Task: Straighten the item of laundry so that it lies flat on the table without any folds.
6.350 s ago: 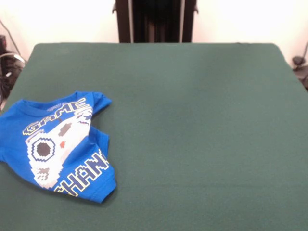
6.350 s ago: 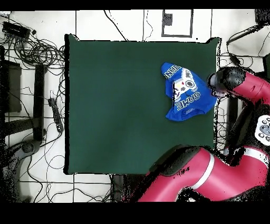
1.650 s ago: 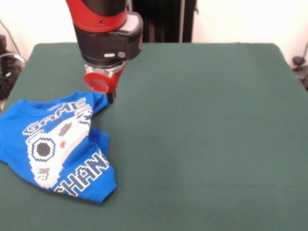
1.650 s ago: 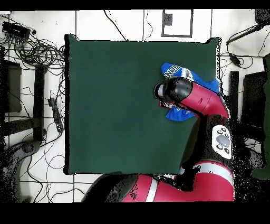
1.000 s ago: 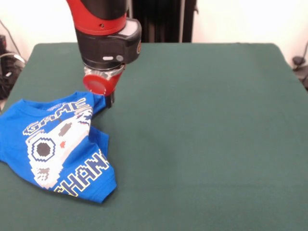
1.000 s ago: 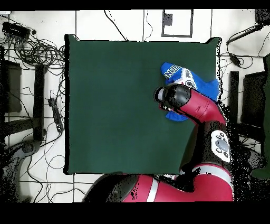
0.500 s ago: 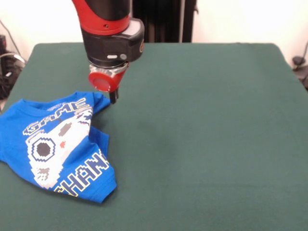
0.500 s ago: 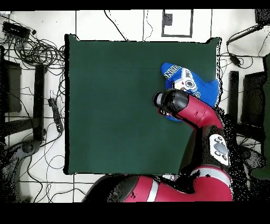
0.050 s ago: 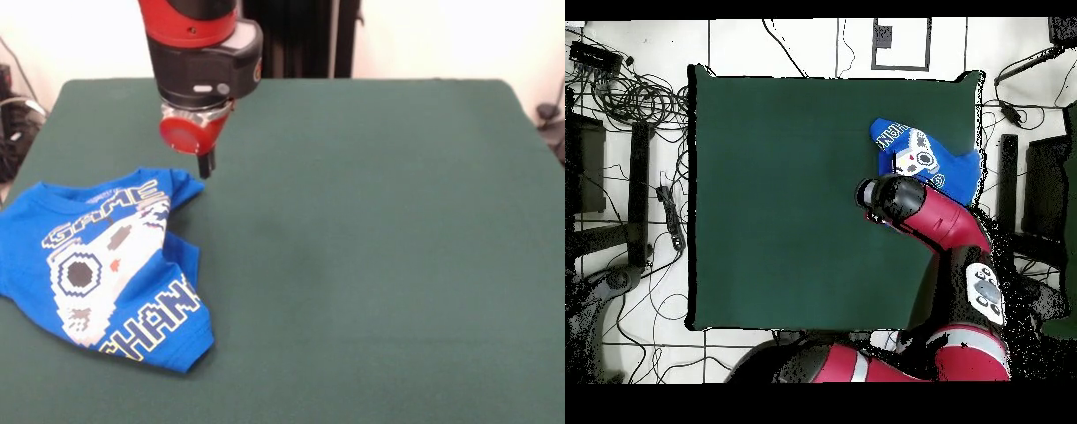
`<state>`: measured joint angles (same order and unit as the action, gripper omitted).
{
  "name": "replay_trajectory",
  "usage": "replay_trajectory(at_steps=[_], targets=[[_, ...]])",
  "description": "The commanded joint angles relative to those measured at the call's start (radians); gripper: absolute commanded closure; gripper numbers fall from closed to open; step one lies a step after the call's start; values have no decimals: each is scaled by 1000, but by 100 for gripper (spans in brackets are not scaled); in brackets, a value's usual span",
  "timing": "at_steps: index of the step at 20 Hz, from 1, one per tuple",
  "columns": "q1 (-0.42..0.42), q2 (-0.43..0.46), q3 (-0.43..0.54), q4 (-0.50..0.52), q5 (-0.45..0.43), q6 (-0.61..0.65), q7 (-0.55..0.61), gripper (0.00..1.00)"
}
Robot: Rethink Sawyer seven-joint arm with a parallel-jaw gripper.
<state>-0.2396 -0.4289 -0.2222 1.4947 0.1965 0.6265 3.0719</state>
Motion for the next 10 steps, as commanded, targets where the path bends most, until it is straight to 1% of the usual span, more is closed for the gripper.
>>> replay_trajectory(at_steps=[1,10], targets=[[-20,17,46,106,54,-63,113,100],[-53,46,53,79,39,-65,95,100]])
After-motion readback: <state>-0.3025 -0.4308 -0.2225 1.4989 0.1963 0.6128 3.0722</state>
